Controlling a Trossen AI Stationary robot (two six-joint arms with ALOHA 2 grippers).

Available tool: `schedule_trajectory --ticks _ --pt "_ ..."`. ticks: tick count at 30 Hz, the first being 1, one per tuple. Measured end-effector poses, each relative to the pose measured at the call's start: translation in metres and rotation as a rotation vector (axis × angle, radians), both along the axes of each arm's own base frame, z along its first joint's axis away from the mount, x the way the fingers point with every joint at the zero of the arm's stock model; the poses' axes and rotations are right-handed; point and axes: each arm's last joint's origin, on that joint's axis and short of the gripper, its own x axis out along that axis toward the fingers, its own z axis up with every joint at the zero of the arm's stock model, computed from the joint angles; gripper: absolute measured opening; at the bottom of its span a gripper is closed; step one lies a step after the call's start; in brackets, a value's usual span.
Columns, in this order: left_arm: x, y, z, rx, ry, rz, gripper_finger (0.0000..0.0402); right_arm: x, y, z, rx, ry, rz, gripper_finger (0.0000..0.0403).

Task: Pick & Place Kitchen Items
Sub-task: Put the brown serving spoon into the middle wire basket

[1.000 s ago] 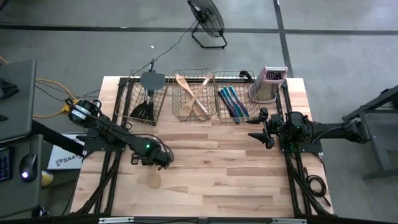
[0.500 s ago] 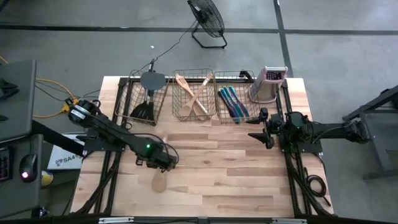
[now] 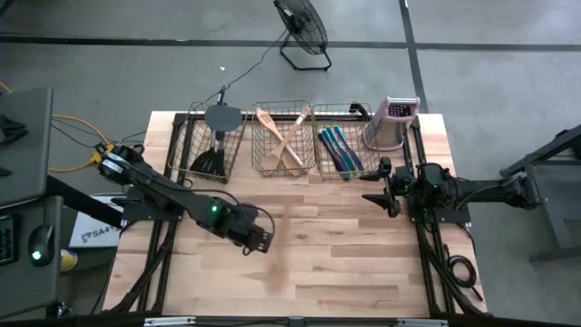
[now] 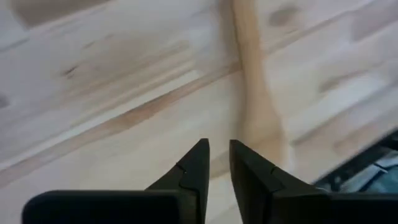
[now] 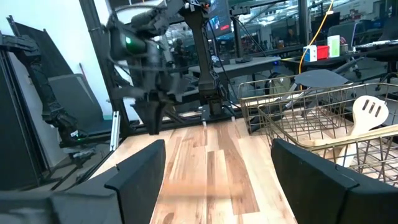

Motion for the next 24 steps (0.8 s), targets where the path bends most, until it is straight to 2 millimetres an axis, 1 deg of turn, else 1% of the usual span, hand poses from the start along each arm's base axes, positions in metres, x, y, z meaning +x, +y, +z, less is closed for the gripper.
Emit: schedule_trajectory --ticks 4,8,12,18,22,24 --pt "0.0051 -0.0001 0.0135 0.044 -0.064 0.007 0.0033 0.0000 0.0000 0.0000 0.000 0.000 0.000 0.0286" --pt "0.0063 0.0032 0.0133 0.065 -0.067 0.047 0.0002 0.0000 0.0000 0.0000 0.000 0.000 0.000 0.0286" --pt "0.0087 0.0043 0.0112 0.067 -0.066 0.058 0.0010 0.0000 0.0000 0.0001 0.000 -0.001 0.000 0.0286" --pt "0.0076 0.0047 0.0118 0.098 -0.069 0.025 0.0013 0.0000 0.0000 0.0001 0.000 0.000 0.000 0.0286" --pt "0.0056 0.0074 0.0137 0.158 -0.081 0.037 0.0014 0.0000 0.0000 0.0000 0.000 0.000 0.000 0.0286" --pt "0.0051 0.0086 0.0137 0.207 -0.086 0.008 0.0014 0.0000 0.0000 0.0000 0.000 0.000 0.000 0.0286"
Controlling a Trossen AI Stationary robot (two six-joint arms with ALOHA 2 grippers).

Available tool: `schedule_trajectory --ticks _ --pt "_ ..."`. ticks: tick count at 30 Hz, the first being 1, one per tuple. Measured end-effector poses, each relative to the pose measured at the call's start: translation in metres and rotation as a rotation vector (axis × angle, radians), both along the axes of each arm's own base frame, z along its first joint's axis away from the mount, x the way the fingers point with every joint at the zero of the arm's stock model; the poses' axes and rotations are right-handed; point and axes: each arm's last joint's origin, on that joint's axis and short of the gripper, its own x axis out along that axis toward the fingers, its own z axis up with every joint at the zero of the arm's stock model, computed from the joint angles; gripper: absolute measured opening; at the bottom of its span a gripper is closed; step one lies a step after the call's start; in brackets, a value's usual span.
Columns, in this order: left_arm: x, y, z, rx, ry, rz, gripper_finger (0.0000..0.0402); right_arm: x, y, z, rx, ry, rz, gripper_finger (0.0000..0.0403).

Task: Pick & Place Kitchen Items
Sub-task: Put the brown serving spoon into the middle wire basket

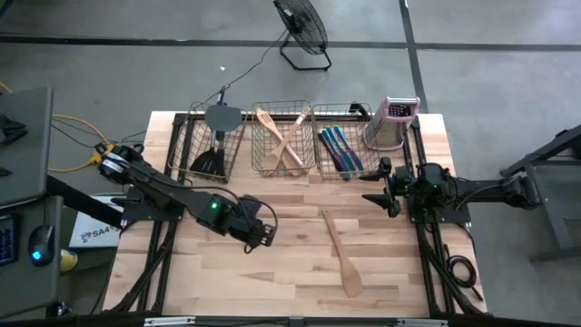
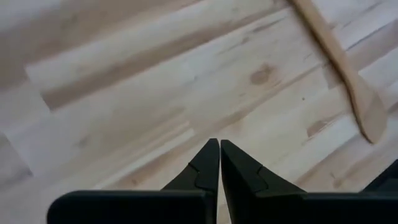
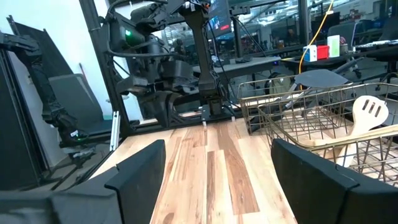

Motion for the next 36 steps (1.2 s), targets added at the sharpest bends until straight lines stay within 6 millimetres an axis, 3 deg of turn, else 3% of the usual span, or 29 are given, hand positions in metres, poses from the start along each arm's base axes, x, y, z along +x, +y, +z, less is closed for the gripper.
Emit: schedule_trajectory --ticks 5,10,18,26,36 --pt "0.000 0.009 0.006 0.106 -0.017 -0.071 0.0014 0.000 0.000 0.000 0.000 0.000 0.000 0.0286" --pt "-0.002 0.024 0.025 0.242 -0.101 -0.164 0.0014 0.000 0.000 0.000 0.000 0.000 -0.001 0.0286" --pt "0.017 0.052 0.050 0.489 -0.285 -0.340 0.0015 0.000 0.000 0.000 0.000 0.000 0.000 0.0286" --pt "0.025 0.086 0.050 0.604 -0.252 -0.433 0.0015 0.000 0.000 0.000 0.000 0.000 0.000 0.0286" --pt "0.004 0.116 0.054 0.729 -0.438 -0.606 0.0015 0.000 0.000 0.000 0.000 0.000 0.000 0.0286"
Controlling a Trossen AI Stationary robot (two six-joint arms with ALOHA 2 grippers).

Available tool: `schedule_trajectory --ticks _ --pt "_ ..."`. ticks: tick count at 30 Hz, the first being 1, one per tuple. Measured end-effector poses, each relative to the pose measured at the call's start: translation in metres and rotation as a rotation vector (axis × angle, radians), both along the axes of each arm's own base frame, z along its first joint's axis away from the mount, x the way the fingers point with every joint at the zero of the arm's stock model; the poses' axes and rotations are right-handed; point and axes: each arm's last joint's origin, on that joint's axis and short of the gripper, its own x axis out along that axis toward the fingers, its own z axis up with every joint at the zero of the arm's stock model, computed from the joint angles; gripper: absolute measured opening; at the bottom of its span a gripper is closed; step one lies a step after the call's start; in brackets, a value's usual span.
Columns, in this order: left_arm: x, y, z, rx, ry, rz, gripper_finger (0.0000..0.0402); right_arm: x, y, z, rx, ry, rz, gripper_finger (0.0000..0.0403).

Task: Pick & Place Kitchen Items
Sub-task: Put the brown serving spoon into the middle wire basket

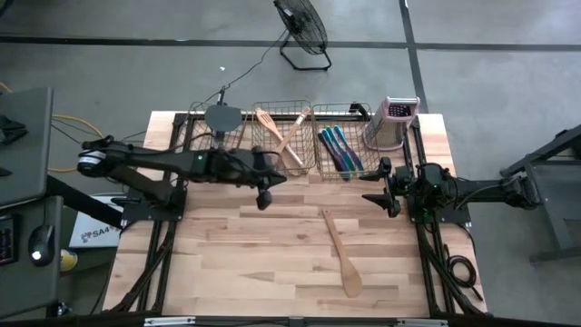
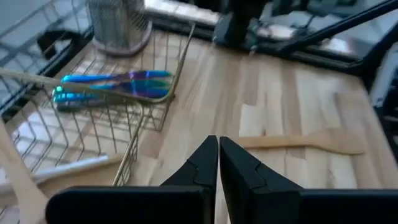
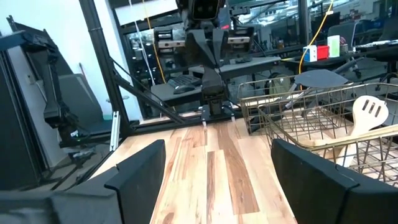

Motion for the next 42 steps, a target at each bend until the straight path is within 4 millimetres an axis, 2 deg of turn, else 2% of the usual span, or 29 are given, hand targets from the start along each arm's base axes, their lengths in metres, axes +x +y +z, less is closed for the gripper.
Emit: schedule_trajectory --ticks 9,15,22,33,42 --pt "-0.043 0.007 -0.028 0.034 -0.222 -0.057 0.0015 0.000 0.000 0.000 0.000 0.002 0.000 0.0286" --pt "-0.075 0.007 -0.058 0.036 -0.284 -0.055 0.0015 0.001 0.000 -0.001 0.001 0.006 0.000 0.0286" --pt "-0.108 0.006 -0.082 0.040 -0.381 -0.055 0.0015 0.001 0.000 -0.002 0.001 0.017 0.000 0.0286" --pt "-0.147 0.006 -0.098 0.039 -0.510 -0.054 0.0015 0.002 0.000 -0.002 0.002 0.024 0.000 0.0286" --pt "-0.164 0.006 -0.110 -0.015 -0.575 -0.044 0.0015 0.002 0.000 -0.002 0.002 0.025 0.000 0.0286"
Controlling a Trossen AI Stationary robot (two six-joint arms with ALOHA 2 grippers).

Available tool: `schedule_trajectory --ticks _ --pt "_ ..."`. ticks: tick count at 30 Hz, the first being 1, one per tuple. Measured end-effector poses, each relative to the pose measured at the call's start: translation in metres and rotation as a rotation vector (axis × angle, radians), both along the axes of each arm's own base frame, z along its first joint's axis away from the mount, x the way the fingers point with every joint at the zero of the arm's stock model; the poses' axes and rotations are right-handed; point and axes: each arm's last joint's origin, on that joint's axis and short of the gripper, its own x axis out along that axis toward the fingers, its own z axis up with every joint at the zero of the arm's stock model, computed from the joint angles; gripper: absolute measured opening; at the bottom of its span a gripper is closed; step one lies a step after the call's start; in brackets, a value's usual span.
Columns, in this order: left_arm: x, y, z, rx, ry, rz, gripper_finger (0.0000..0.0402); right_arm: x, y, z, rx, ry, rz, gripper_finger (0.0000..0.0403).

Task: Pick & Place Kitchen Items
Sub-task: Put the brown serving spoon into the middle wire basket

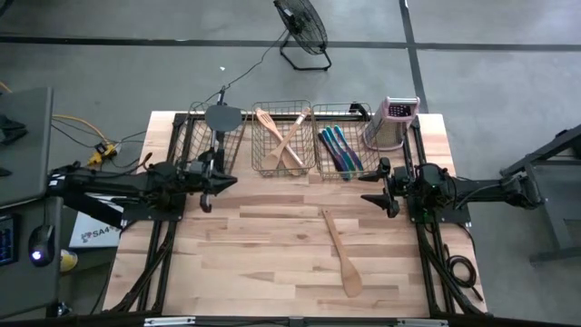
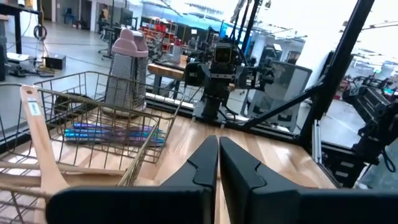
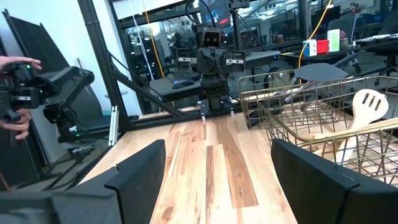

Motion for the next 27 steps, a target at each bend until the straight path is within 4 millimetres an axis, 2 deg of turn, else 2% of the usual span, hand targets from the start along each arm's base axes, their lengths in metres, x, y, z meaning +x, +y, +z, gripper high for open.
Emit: schedule_trajectory --ticks 8,20,27 --pt "-0.007 0.000 -0.018 0.000 -0.002 0.000 0.0015 0.000 0.000 0.000 0.000 0.000 0.000 0.0286" --pt "-0.013 -0.003 -0.017 0.059 -0.047 -0.094 0.0015 0.000 0.000 0.000 0.000 0.000 0.000 0.0286" --pt "-0.019 -0.003 -0.025 0.073 -0.001 -0.096 0.0015 0.000 0.000 0.000 0.000 0.000 0.000 0.0286"
